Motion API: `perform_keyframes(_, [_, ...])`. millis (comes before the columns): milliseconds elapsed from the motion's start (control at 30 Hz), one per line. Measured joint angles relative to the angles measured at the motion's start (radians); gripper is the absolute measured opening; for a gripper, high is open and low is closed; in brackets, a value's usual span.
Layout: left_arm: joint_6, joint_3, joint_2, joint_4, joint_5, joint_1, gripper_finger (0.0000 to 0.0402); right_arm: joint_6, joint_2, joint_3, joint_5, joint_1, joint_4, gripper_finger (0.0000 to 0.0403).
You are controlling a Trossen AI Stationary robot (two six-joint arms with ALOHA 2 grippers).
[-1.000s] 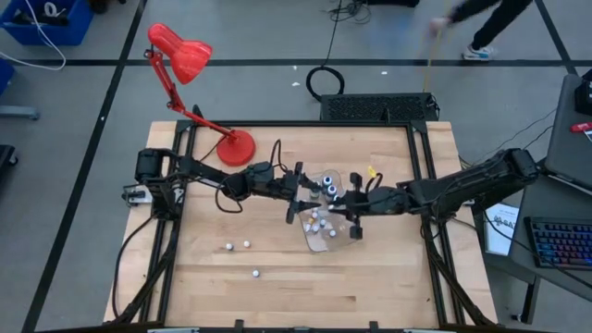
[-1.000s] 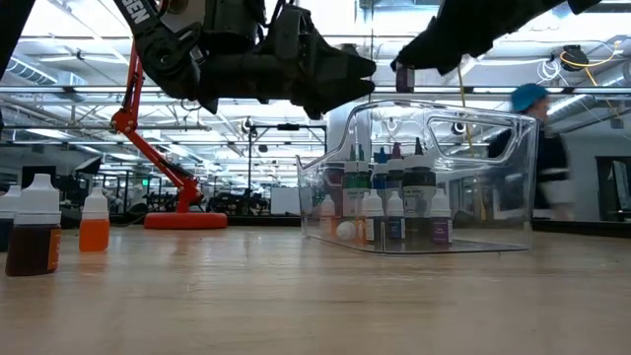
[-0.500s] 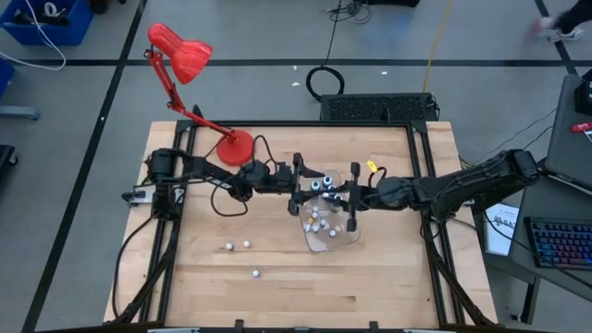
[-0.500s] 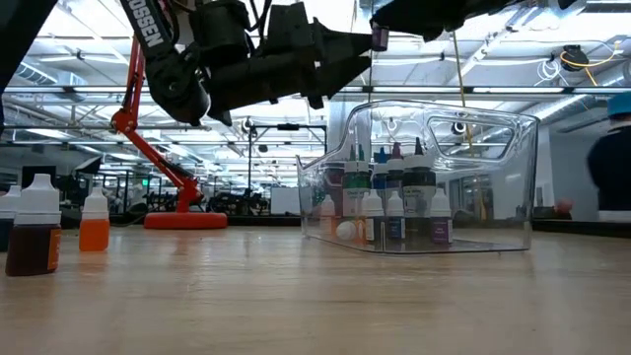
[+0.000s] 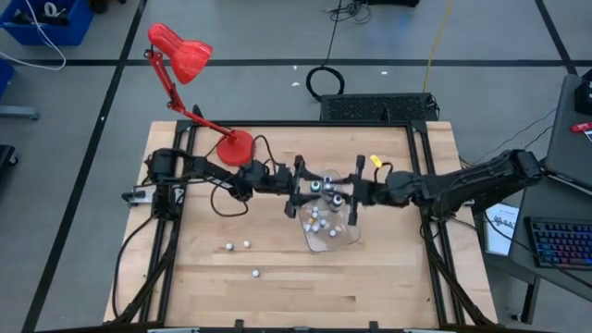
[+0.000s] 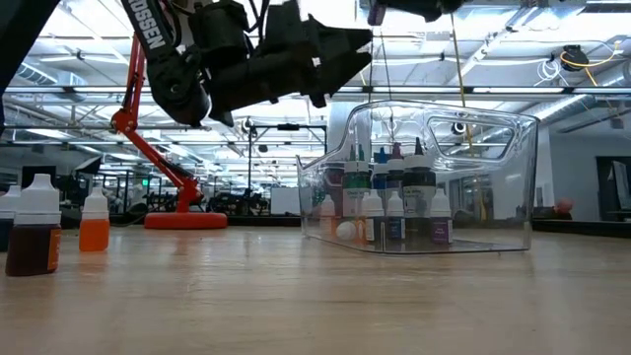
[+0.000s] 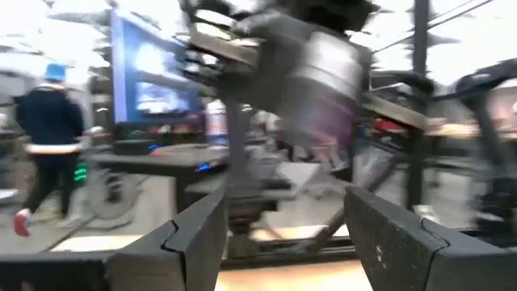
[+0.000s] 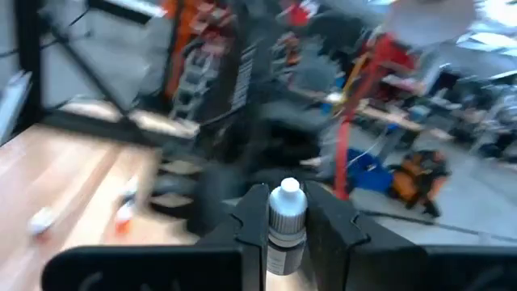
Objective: Pick & Place food coloring
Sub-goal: Put the purple food coloring bottle into the transparent container
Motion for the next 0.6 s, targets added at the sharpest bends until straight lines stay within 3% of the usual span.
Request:
perform_keyframes(267, [0.013, 0.0, 0.002, 0.144, 0.005, -0.019, 0.0246, -0.038, -0.002, -0.001, -0.015, -0.024, 0.061, 0.0045])
perform_keyframes(600, [0.011, 0.059, 0.001, 0.057, -0.055, 0.005, 0.0246, -0.033, 0.005, -0.002, -0.019, -0.028, 0.077, 0.0045])
